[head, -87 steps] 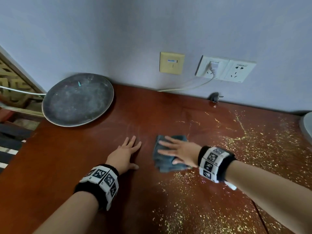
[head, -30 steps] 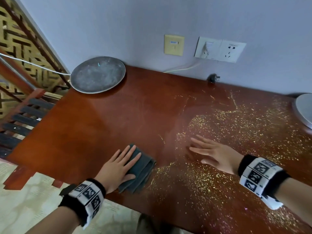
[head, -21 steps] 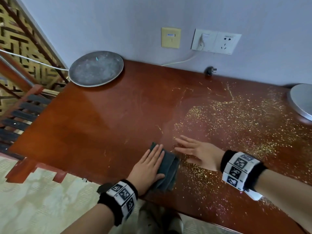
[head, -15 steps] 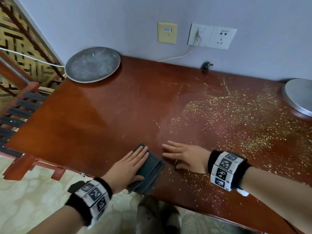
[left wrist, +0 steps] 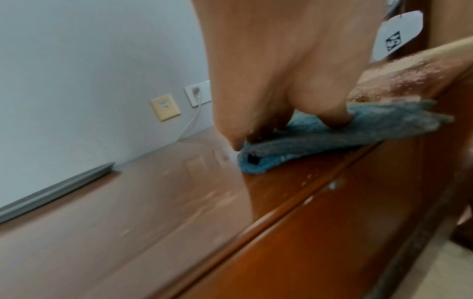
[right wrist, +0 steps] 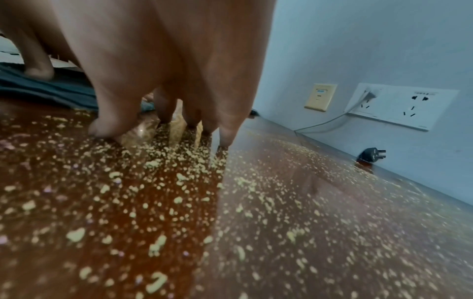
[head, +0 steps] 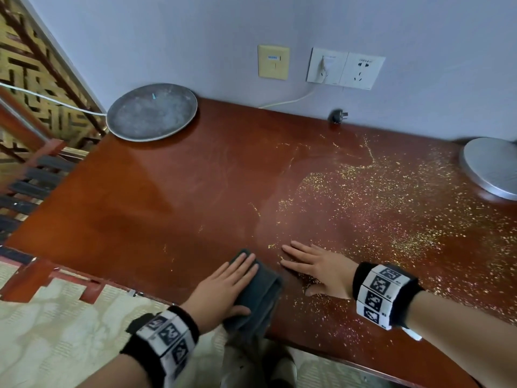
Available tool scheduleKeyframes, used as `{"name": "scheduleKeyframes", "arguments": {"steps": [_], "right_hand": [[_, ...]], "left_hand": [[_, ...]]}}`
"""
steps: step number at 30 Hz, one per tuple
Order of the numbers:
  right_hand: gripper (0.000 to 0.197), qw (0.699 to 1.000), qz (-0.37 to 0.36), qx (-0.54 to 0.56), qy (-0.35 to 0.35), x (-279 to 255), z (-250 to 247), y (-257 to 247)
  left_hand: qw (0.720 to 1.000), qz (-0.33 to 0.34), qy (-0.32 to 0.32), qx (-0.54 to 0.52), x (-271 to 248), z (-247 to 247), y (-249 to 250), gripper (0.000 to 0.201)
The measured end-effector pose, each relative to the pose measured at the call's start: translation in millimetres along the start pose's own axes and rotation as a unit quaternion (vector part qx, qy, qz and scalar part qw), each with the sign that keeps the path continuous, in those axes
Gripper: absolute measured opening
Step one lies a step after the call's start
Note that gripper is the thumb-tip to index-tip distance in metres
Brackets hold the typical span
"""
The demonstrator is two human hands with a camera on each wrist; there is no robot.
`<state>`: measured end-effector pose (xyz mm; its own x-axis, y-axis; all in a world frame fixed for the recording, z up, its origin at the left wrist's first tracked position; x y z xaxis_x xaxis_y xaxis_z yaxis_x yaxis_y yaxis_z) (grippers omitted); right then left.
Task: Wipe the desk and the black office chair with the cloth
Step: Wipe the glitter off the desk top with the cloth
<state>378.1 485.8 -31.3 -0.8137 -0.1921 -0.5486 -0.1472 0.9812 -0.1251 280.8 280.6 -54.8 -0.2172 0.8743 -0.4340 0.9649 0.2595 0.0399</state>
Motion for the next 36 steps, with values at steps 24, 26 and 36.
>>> {"name": "scheduleKeyframes", "arguments": {"steps": [24, 26, 36], "right_hand": [[0.090, 0.968, 0.132, 0.086, 0.197, 21.9, 18.9, -85.3], [0.064, 0.964, 0.120, 0.076, 0.227, 23.9, 12.5, -86.2], [0.059, 0.940, 0.112, 0.195, 0.257, 76.7, -72.9, -114.0]], "left_hand": [[0.961, -0.153, 0.007, -0.229, -35.5, -31.7, -68.5, 0.097], [0.953, -0.179, 0.031, -0.243, -42.3, -34.6, -83.7, 0.093], [0.935, -0.263, 0.041, -0.236, -61.3, -44.9, -171.9, 0.063]]}}
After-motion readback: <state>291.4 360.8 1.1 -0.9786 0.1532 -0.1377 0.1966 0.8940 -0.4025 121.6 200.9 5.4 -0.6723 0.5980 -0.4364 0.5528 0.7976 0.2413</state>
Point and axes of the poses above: each hand's wrist, its own x-axis towards the middle knuckle, its own z-axis out of the palm, y = z × x, the point moved 4 cm from there along x, towards the middle knuckle, and after that the axes turned 5 degrees about z, right-handed, at the moved point
